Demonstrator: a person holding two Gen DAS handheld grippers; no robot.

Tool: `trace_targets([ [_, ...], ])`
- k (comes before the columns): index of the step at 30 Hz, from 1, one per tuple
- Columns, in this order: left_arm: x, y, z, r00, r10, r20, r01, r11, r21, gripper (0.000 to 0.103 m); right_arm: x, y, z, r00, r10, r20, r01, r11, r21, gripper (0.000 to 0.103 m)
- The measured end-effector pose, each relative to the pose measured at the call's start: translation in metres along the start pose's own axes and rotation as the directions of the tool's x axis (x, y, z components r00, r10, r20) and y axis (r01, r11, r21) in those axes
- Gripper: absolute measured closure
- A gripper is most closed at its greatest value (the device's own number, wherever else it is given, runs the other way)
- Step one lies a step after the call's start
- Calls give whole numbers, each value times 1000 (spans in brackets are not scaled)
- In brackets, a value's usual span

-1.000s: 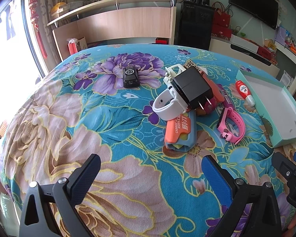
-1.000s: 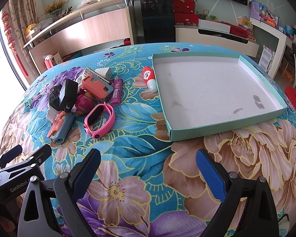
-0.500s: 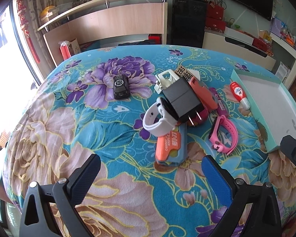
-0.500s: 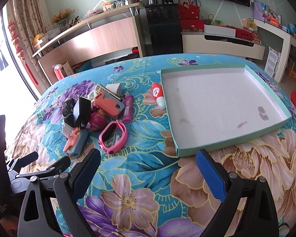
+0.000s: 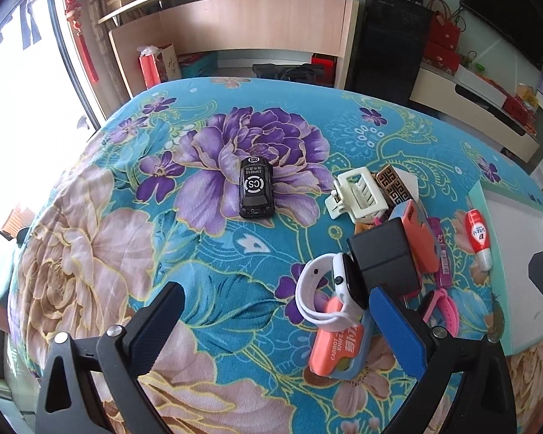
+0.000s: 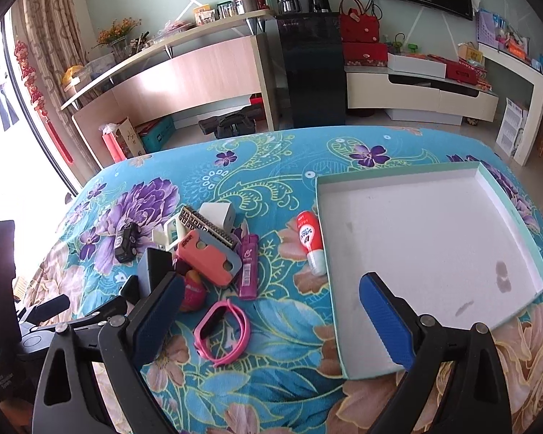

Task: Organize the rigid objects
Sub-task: 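Grasp the white smartwatch with the left gripper while the right gripper grasps the pink watch band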

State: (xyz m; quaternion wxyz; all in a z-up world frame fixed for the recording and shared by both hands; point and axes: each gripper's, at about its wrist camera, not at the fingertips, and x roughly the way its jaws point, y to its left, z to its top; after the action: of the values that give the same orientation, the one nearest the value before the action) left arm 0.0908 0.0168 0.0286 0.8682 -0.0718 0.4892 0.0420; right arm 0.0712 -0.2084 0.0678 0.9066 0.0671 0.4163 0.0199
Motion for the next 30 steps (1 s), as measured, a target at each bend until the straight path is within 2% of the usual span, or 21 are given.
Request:
trace_targets([
  [4,2,2,5,1000,23,17,-23,1000,-15,0,12,0,6,1000,-16,-16,16,1000,1,6],
  [9,10,13,1,1000,20,21,-19,999,-49,0,26,8,-7,998,-29,-63,27,999,-40,6],
  [15,11,22,-5,999,-29,19,31,996,-85,0,39,21,-29,991,-15,-134,3,996,-91,6],
  [18,16,24,-7,996,-92,4,92,990,-105,0,45,28,-37,987,-8,-163,-11,994,-112,6],
  [24,25,17,-10,993,-118,-17,116,988,-100,1,52,43,-44,982,7,-189,-38,986,-164,6],
  [30,31,15,-12,984,-174,-25,171,980,-106,12,61,52,-50,976,8,-219,-51,980,-191,6],
])
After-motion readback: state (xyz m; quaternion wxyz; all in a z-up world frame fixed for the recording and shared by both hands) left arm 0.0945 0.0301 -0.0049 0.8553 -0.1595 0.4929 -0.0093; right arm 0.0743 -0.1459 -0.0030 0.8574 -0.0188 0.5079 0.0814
